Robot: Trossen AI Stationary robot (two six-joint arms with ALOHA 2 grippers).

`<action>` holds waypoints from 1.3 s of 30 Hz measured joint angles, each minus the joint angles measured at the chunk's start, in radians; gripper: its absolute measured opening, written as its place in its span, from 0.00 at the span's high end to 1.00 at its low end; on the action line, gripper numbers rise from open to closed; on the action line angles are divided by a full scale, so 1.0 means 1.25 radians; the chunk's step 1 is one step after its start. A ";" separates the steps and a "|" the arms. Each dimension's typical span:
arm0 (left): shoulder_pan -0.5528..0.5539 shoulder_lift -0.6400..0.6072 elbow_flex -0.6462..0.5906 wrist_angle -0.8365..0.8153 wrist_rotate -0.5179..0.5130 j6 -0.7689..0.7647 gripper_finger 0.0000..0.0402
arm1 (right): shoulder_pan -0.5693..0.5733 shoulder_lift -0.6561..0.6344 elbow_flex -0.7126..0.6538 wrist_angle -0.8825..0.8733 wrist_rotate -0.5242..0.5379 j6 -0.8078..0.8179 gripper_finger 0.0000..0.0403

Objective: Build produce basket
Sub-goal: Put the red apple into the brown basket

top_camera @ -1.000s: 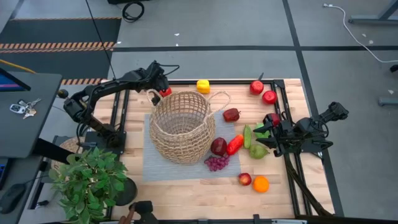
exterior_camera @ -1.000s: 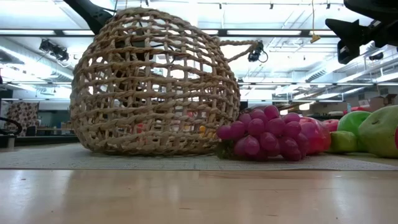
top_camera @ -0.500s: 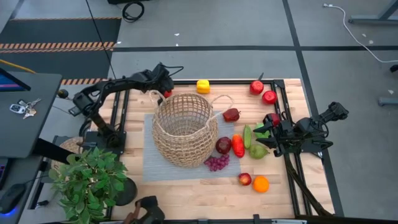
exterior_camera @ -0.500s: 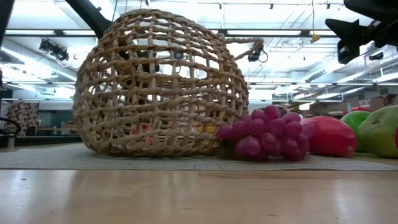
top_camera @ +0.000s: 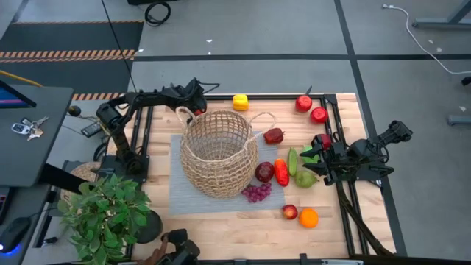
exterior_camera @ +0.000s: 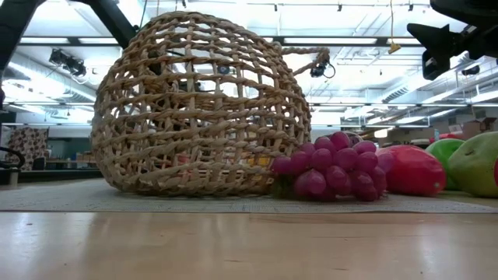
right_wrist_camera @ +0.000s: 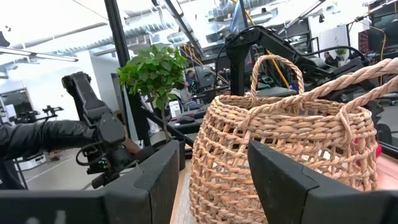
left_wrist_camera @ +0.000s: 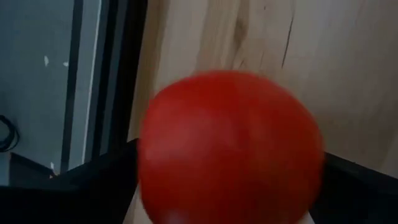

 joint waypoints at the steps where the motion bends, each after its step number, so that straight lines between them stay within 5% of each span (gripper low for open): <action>1: 0.000 0.001 0.000 -0.003 0.000 0.000 0.03 | 0.000 0.000 0.000 0.000 0.000 0.000 0.51; 22: 0.000 -0.026 0.027 0.003 -0.056 -0.006 0.03 | 0.000 0.000 0.000 0.000 0.000 0.000 0.51; 30: 0.005 -0.090 0.043 -0.013 0.104 -0.012 0.03 | 0.000 0.000 0.000 0.000 0.000 0.000 0.51; 39: 0.008 -0.092 0.044 0.048 0.175 -0.039 0.03 | 0.000 0.000 0.000 0.000 0.000 0.000 0.51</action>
